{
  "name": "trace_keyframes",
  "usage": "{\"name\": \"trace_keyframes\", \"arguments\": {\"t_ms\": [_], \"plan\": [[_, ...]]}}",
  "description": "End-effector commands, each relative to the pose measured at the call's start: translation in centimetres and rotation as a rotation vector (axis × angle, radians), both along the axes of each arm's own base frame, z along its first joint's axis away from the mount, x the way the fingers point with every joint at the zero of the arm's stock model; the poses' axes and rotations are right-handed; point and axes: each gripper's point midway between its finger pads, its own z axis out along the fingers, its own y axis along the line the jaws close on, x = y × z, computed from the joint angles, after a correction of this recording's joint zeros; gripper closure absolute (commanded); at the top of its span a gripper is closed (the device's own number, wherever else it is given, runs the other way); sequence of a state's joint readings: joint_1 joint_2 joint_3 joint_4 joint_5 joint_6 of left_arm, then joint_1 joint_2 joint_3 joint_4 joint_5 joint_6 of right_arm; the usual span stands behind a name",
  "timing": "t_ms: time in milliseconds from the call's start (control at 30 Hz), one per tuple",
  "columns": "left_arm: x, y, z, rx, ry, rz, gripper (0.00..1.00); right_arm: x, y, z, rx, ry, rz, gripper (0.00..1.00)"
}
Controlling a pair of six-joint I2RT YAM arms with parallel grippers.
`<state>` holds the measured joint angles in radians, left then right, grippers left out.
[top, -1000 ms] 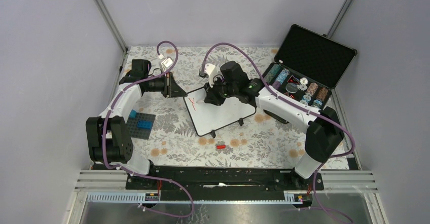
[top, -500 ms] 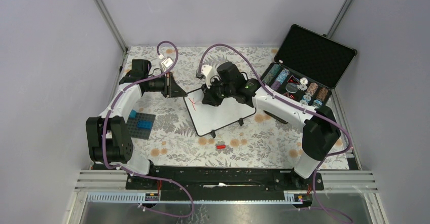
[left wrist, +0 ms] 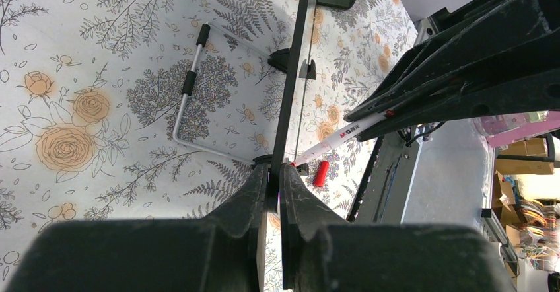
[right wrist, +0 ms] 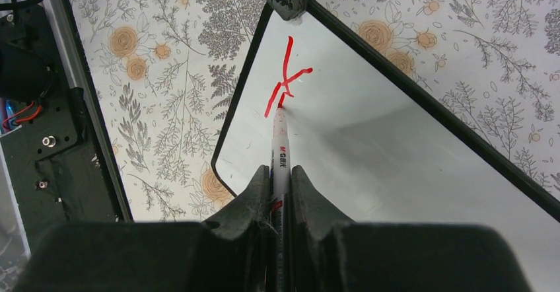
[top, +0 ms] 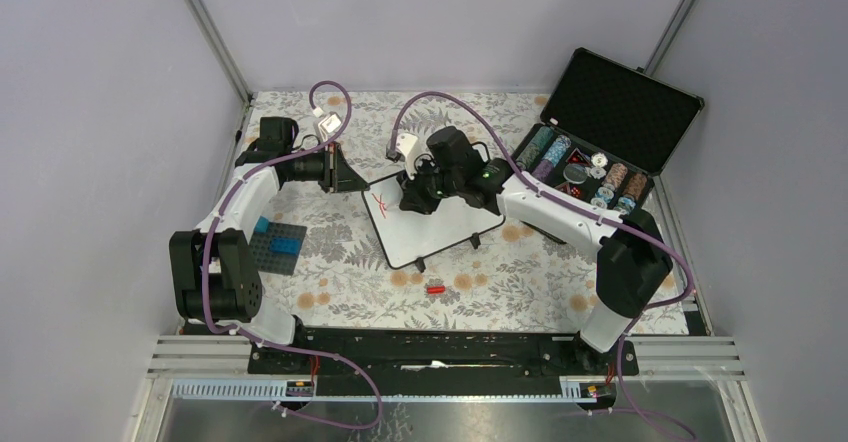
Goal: Write a sentence on the whiteboard
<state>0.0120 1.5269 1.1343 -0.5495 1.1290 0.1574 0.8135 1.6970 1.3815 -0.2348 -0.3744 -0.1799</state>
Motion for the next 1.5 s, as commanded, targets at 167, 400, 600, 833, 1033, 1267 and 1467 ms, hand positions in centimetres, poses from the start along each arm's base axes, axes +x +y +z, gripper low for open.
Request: {"name": "trace_keyframes", "arguments": {"t_ms": [167,400,600,833,1033,1267,1467], "plan": [[-0.1,-0.4,0.8,0.007,-0.058,-0.016,1.00,-0.2,-0.7,1.2,0.000,-0.062,-0.009,1.00],[-0.1,-0.4,0.9,0.007,-0.059,-0.016,1.00,0.3,-1.7,1.7,-0.010,-0.081,-0.030,1.00],[-0.1,-0.4,0.8,0.006,-0.057,-0.016,1.00,1.1,-1.9,2.2,-0.004,-0.093,-0.047,1.00],[0.0,-0.3,0.9,0.010,-0.060,-0.013,1.00,1.6,-1.2,2.7,0.012,-0.092,-0.060,1.00],[-0.1,-0.3,0.8,0.011,-0.060,-0.013,1.00,2.0,-0.9,3.2,0.025,-0.098,-0.066,1.00],[-0.1,-0.3,0.9,0.011,-0.064,-0.014,1.00,2.2,-0.6,3.1,0.027,-0.094,-0.061,1.00],[-0.2,-0.3,0.8,0.010,-0.061,-0.016,1.00,1.9,-0.2,2.8,0.028,-0.080,-0.047,1.00]]}}
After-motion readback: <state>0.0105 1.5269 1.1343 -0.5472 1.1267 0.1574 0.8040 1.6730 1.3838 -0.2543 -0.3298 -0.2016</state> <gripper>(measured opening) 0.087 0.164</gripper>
